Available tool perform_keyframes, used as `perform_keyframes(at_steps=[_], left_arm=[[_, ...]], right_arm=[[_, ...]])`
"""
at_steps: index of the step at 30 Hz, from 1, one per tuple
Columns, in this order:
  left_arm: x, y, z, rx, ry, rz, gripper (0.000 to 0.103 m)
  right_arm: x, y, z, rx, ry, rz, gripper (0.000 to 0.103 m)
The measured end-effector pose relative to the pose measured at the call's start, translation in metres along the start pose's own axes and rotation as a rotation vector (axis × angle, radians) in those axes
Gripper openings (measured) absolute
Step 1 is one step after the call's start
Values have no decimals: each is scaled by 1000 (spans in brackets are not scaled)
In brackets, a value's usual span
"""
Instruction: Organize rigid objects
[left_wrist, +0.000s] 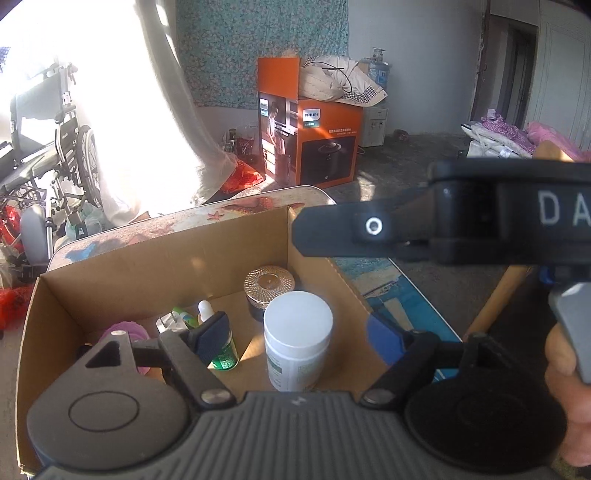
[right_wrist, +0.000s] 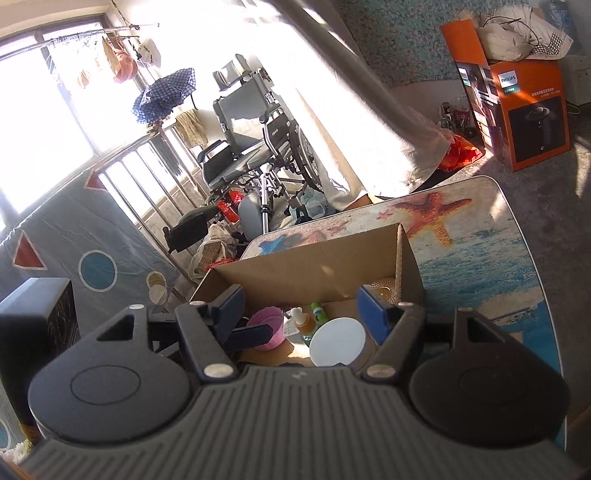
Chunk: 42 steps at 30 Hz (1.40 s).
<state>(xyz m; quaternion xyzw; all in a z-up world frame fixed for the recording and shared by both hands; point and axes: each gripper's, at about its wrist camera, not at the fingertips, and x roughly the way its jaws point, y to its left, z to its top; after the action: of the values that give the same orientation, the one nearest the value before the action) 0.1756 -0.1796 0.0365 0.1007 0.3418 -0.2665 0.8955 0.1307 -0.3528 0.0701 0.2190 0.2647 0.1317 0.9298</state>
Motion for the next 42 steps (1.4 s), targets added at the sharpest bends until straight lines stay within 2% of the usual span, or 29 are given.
perform_keyframes(at_steps=[3,7,12,14,19,23,26,33,39,42], left_arm=[[-34,4,-6,-25,-38,16,91],[-75,14,-16,-68,-69,50,102],[-112,33,-32,-129,-96,76,103],[-121,41,-37,-138,-83,112,103],[-133,56,-55,-159,-61,178,103],[-138,66,-69,-199,-46,285,103],[-140,74,-74,-223,-19,328,103],[-138,84,-83,-235,-23,338,103],[-124,91,-91,-279,17,299,103],[-118,94,-94,-299,32,306,103]], right_arm=[[-34,11,-2,3,-81,12,77],[-73,25,-12,11,-156,4,84],[-98,47,-36,3,-179,-40,89],[-103,54,-46,-6,-180,-66,90],[-104,72,-74,-39,-175,-160,95],[-96,86,-94,-72,-146,-232,100],[-89,93,-103,-92,-118,-260,102],[-75,109,-108,-128,-85,-331,102],[-65,116,-110,-166,-68,-383,102],[-57,118,-112,-184,-57,-405,102]])
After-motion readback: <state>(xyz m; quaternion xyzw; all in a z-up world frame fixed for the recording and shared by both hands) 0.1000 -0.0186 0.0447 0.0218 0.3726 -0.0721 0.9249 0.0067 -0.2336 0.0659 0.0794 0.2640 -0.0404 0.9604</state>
